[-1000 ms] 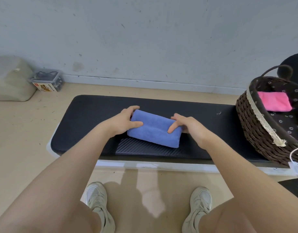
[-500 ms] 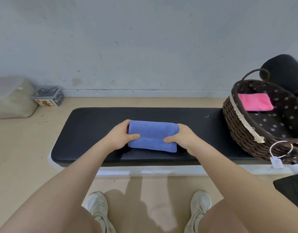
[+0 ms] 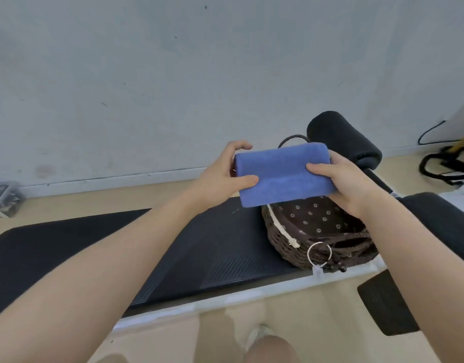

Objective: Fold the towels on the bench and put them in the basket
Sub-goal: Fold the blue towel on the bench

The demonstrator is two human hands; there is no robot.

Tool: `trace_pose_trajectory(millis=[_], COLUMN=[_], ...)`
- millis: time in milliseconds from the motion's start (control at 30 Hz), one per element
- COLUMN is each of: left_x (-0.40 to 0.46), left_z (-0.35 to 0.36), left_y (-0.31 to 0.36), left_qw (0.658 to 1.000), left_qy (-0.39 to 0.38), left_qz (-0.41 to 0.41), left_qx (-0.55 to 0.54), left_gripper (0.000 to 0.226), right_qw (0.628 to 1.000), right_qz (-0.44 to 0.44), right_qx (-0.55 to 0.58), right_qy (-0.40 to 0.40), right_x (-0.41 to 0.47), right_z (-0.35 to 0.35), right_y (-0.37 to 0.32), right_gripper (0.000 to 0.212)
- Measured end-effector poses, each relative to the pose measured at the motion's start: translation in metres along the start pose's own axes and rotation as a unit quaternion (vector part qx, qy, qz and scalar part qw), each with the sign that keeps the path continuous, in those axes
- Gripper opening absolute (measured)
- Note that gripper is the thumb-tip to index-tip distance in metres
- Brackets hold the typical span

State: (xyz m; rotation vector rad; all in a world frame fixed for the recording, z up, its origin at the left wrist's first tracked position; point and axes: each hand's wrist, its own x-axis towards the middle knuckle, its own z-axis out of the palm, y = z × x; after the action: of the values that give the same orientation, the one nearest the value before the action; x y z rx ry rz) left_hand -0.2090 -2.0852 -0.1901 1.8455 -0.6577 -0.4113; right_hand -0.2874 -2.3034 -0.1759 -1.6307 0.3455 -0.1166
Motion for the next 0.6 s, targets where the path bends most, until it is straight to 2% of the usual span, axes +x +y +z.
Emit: trace_pose_trajectory(millis=[133, 200, 267, 367, 433, 600], left_x=[0.059, 0.085, 0.104, 0.122, 0.132, 0.136], left_z=[0.045, 0.072, 0.100, 0.126, 0.132, 0.144], left_y=[0.016, 0.014, 0.001, -0.017, -0.021, -0.042], left_qw=[0.987, 0.969, 0.953, 0.912, 0.873, 0.796], left_qy=[-0.029, -0.040, -0.074, -0.142, -0.156, -0.174], left_qz=[0.036, 0.035, -0.004, -0.089, -0.130, -0.106], left_qx=[0.151, 0.239, 0.292, 0.375, 0.443, 0.570], left_gripper=[0.040, 0.037, 0.037, 0.051, 0.060, 0.058], right_qw=[0.991, 0.975, 0.953, 0.925, 0.916, 0.923], right_qz=[0.094, 0.163, 0.218, 0.253, 0.259, 0.265], right_qx=[0.009, -0.059, -0.138, -0.256, -0.290, -0.276], right_qy=[0.092, 0.137, 0.157, 0.121, 0.098, 0.048], right_x=[0.037, 0.058, 0.077, 0.097, 0.107, 0.112], right_z=[-0.045, -0.060, -0.071, -0.076, -0.074, -0.077], right_y=[0.018, 0.038, 0.058, 0.084, 0.093, 0.108], right_gripper=[0.032, 0.040, 0.048, 0.050, 0.051, 0.053])
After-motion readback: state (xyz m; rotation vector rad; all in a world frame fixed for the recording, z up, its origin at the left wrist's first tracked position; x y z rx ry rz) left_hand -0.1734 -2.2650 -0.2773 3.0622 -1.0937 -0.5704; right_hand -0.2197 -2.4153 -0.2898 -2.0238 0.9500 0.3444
